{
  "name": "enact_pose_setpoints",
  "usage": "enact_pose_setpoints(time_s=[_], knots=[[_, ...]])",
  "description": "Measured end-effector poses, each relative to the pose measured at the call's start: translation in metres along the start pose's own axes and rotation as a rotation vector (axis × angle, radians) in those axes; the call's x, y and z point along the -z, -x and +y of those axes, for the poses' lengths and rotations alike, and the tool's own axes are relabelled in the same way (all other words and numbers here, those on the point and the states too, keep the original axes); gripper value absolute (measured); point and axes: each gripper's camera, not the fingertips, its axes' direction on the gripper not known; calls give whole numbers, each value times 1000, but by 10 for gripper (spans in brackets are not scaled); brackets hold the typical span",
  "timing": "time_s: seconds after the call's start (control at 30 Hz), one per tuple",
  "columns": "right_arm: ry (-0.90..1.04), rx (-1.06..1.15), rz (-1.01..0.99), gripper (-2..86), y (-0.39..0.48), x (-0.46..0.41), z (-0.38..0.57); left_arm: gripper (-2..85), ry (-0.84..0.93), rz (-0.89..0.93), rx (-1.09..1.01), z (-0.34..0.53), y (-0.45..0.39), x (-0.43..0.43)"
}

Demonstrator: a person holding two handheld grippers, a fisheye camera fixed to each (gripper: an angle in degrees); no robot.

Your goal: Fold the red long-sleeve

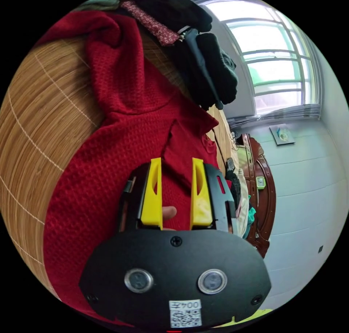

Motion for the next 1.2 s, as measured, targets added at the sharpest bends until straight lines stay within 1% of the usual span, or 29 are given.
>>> enact_pose_setpoints(time_s=[0.13, 0.23, 0.3, 0.37, 0.43, 0.47, 0.5, 0.57, 0.6, 0.67, 0.7, 0.77, 0.83, 0.93, 0.97, 1.0, 1.07, 1.13, 1.2], knots=[[-1, 0, 0, -7, -4, -2, 3, 79, 12, 24, -55, -6, -26, 0], [-1, -1, -1, -7, -6, -3, 5, 48, 62, -47, -126, -11, -48, -4], [-1, -2, -3, -7, -7, -5, 7, 41, 12, -92, -167, -12, -68, 12], [-1, -3, -2, -7, -8, -6, 9, 38, -79, -121, -246, -7, -97, 41], [-1, -3, 2, -7, -7, -8, 10, 39, -117, -190, -310, -3, -108, 54], [-1, -3, 6, -7, -7, -9, 11, 42, -86, -225, -325, -4, -104, 50], [-1, -3, 8, -7, -6, -10, 12, 45, -58, -221, -320, -6, -100, 46], [-1, -3, 6, -7, -6, -12, 13, 68, 36, -93, -274, -9, -78, 33], [-1, -4, 5, -7, -5, -13, 14, 76, 42, -69, -261, -8, -75, 33], [-1, -4, 6, -7, -4, -15, 15, 109, 13, -34, -251, -3, -78, 44], [0, -4, 6, -7, -3, -16, 16, 114, -5, -44, -250, -1, -81, 49], [0, -5, 6, -7, -1, -19, 18, 121, -106, -116, -239, 8, -86, 78], [0, -7, 4, -7, 0, -21, 19, 118, -173, -141, -257, 17, -88, 98], [-1, -6, 7, -7, 5, -26, 21, 104, -132, -104, -283, 28, -77, 98], [1, -9, 1, -7, 6, -27, 22, 93, -104, -116, -283, 32, -67, 91], [10, -20, -10, -7, 7, -29, 21, 85, -89, -135, -266, 35, -61, 87], [23, -31, -26, -6, 10, -29, 18, 44, -115, -62, -146, 32, -33, 99], [-2, -28, 61, -3, 21, -24, 10, 24, -105, -32, -104, 28, -23, 103], [-148, 184, 233, 6, 54, -18, -7, 15, -102, -40, -109, 28, -24, 106]])
